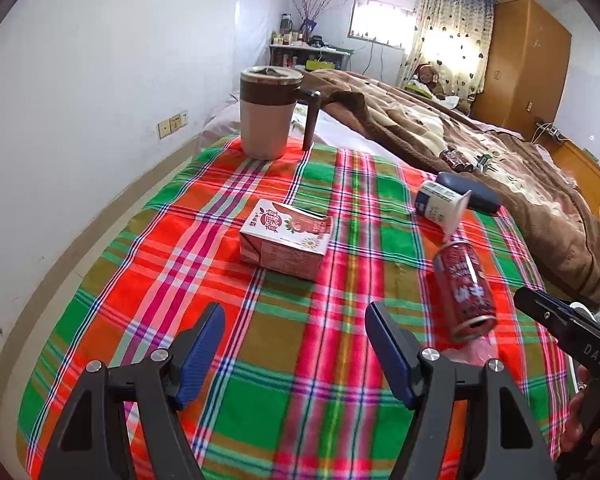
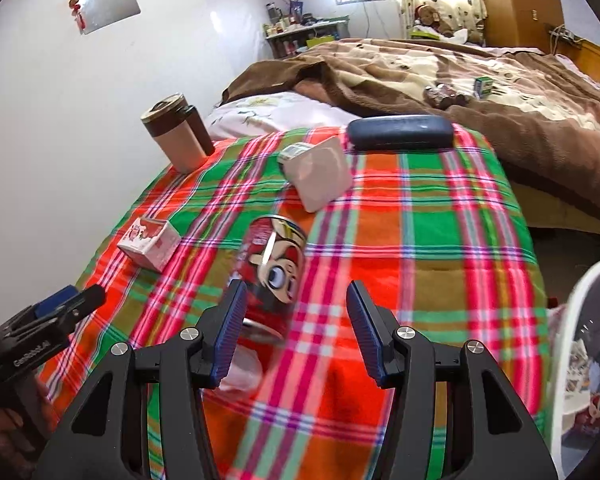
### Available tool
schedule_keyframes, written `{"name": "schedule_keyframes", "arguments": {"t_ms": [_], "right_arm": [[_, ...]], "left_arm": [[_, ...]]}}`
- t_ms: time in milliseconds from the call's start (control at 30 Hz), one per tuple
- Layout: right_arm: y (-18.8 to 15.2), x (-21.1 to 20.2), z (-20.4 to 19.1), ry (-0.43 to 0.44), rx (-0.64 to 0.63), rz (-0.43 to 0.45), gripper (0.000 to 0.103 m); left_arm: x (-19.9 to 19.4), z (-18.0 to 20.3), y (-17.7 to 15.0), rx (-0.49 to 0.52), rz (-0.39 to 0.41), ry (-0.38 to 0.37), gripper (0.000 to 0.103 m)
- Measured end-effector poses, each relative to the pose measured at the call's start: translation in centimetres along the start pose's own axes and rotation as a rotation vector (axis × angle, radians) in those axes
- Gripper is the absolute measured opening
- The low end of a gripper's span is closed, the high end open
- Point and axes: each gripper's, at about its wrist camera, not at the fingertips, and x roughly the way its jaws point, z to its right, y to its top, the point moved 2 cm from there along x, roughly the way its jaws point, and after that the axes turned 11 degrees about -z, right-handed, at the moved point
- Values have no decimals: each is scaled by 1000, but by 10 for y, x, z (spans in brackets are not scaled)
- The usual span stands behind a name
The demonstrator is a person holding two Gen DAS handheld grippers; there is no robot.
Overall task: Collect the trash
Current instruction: 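Grasp the upright red cartoon can with the right tool while the left tool grasps the strawberry milk carton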
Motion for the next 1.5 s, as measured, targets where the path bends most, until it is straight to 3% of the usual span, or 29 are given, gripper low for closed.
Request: {"name": "schedule_keyframes", "arguments": {"t_ms": [200,300,533,867,933,1167,1333,1500], "right_arm": [[12,21,-11,14,-30,-48,54],[17,32,-11,32,-23,-77,62],[24,46,-15,36,-39,-108,62],[23,43,-14,1,-71,-97,62],[23,44,-14,7,-69,-100,62],[21,50,-13,-4,-68,-112,62],[22,51,-14,-5,-86,-105,58],[22,51,-15,-11,-106,-96,57]], "left_arm": [[27,0,13,12,-33,11,72],[40,2,18,16,-56,12,72],[61,-2,32,4,-81,29,72],[67,-48,33,-71,-100,118,72],[60,-55,32,-96,-90,80,72],[50,-18,35,-7,-45,-6,72],[68,1,37,15,-93,37,72],[74,-20,38,-49,-102,76,72]]}}
